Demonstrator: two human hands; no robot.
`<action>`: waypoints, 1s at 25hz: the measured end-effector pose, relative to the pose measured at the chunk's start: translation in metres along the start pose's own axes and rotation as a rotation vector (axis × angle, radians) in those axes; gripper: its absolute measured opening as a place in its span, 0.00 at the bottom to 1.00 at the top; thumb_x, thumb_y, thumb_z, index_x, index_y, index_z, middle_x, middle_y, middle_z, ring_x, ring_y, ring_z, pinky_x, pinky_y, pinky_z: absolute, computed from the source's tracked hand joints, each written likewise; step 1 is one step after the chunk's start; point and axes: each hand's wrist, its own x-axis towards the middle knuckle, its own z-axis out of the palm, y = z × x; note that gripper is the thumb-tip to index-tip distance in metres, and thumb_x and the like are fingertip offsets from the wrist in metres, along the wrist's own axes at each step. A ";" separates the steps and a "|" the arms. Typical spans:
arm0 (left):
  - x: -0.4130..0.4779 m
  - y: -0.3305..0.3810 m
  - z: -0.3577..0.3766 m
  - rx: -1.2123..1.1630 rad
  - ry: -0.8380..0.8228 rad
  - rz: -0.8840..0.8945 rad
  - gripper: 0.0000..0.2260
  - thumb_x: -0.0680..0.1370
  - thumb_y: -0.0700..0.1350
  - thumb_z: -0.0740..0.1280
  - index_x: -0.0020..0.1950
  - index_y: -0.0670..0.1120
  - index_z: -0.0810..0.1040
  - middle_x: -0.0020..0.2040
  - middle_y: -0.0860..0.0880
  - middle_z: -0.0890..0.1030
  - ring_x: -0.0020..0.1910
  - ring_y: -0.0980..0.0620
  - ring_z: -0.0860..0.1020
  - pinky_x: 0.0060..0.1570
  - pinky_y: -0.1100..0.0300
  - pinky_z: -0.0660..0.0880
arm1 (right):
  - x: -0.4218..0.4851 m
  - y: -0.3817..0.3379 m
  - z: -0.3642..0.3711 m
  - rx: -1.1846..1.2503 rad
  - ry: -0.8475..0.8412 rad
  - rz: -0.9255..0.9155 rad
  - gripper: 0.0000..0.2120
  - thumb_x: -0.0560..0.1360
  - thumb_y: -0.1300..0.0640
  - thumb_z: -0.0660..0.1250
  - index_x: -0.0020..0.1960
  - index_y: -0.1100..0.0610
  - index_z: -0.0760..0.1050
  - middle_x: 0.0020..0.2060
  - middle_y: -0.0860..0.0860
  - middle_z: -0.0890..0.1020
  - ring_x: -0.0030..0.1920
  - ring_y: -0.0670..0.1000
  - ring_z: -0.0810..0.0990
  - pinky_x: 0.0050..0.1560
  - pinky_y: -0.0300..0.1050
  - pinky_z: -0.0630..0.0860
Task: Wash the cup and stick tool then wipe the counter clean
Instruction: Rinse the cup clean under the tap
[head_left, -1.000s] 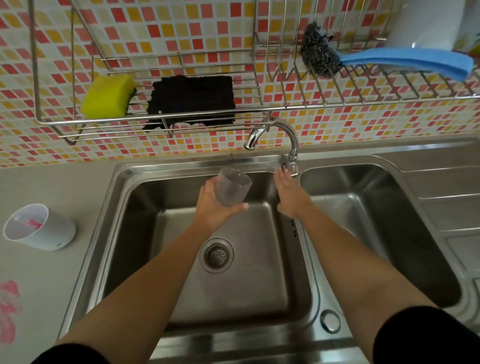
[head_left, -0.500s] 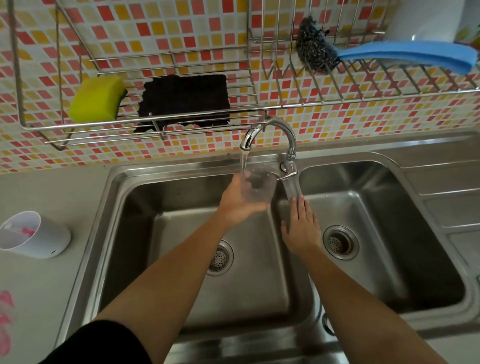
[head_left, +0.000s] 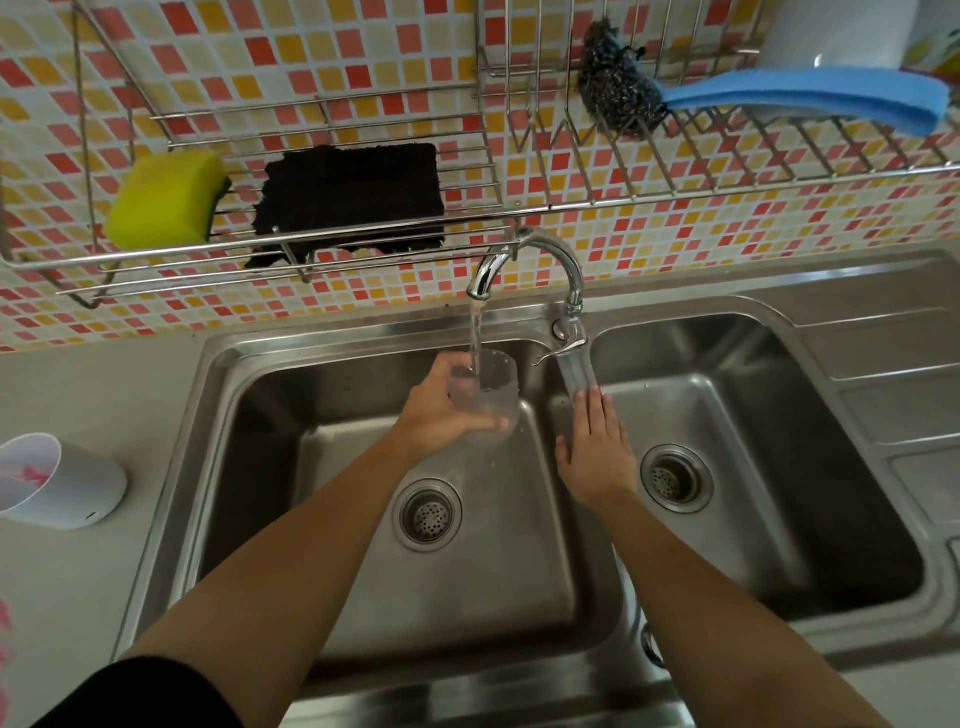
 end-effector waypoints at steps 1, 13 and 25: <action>0.000 0.000 -0.001 -0.012 0.017 0.005 0.35 0.59 0.48 0.81 0.60 0.55 0.68 0.52 0.53 0.79 0.53 0.53 0.77 0.56 0.54 0.75 | 0.000 0.000 0.000 -0.004 -0.002 -0.001 0.31 0.80 0.49 0.51 0.76 0.59 0.43 0.77 0.56 0.46 0.76 0.55 0.43 0.75 0.54 0.50; 0.000 -0.001 -0.006 -0.078 -0.049 0.047 0.33 0.57 0.47 0.81 0.55 0.62 0.69 0.53 0.52 0.79 0.55 0.54 0.77 0.55 0.51 0.77 | 0.017 0.007 -0.006 0.662 0.299 0.157 0.12 0.75 0.57 0.68 0.55 0.61 0.81 0.63 0.56 0.77 0.64 0.57 0.74 0.65 0.42 0.68; -0.003 -0.003 -0.009 -0.107 -0.044 0.069 0.34 0.56 0.45 0.81 0.58 0.57 0.71 0.56 0.52 0.78 0.56 0.50 0.78 0.57 0.47 0.76 | 0.094 -0.026 -0.061 0.167 0.019 -0.239 0.10 0.79 0.58 0.59 0.58 0.60 0.71 0.57 0.59 0.76 0.56 0.59 0.76 0.56 0.52 0.73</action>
